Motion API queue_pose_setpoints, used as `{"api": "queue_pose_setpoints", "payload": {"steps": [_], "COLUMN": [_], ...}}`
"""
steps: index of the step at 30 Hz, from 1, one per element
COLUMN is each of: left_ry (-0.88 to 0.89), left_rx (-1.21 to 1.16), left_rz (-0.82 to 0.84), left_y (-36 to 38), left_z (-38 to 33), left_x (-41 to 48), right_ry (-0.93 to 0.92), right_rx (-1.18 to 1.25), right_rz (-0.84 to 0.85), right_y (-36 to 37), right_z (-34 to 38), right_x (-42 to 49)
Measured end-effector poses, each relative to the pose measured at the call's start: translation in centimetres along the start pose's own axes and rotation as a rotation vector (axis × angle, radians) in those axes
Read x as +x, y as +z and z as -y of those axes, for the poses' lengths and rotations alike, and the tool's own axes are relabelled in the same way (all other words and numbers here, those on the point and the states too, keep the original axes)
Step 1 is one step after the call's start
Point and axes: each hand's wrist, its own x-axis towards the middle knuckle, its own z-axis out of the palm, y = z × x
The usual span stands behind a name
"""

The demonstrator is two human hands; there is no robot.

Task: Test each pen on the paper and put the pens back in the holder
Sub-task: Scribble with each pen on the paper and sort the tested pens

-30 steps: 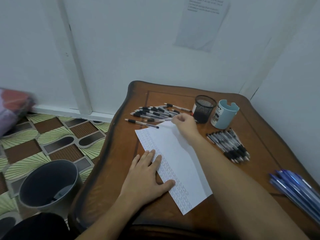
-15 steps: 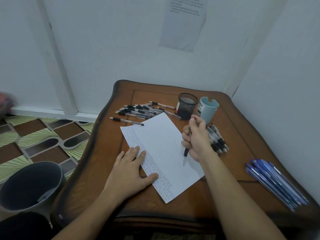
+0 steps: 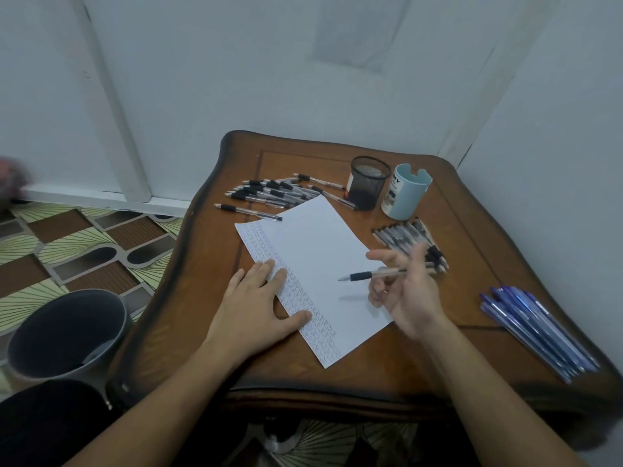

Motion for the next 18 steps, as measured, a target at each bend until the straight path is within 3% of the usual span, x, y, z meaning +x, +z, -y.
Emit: {"api": "queue_pose_setpoints", "payload": {"steps": [12, 18], "left_ry": [0.003, 0.006], "left_rx": [0.013, 0.027], "left_rz": [0.019, 0.018], "left_y": [0.3, 0.4], "left_z": [0.2, 0.3], "left_x": [0.1, 0.2], "right_ry": [-0.14, -0.16], "right_rx": [-0.339, -0.498], "right_rz": [0.172, 0.047], "right_y": [1.0, 1.0], "right_z": [-2.8, -4.5], "right_x": [-1.6, -1.6]}}
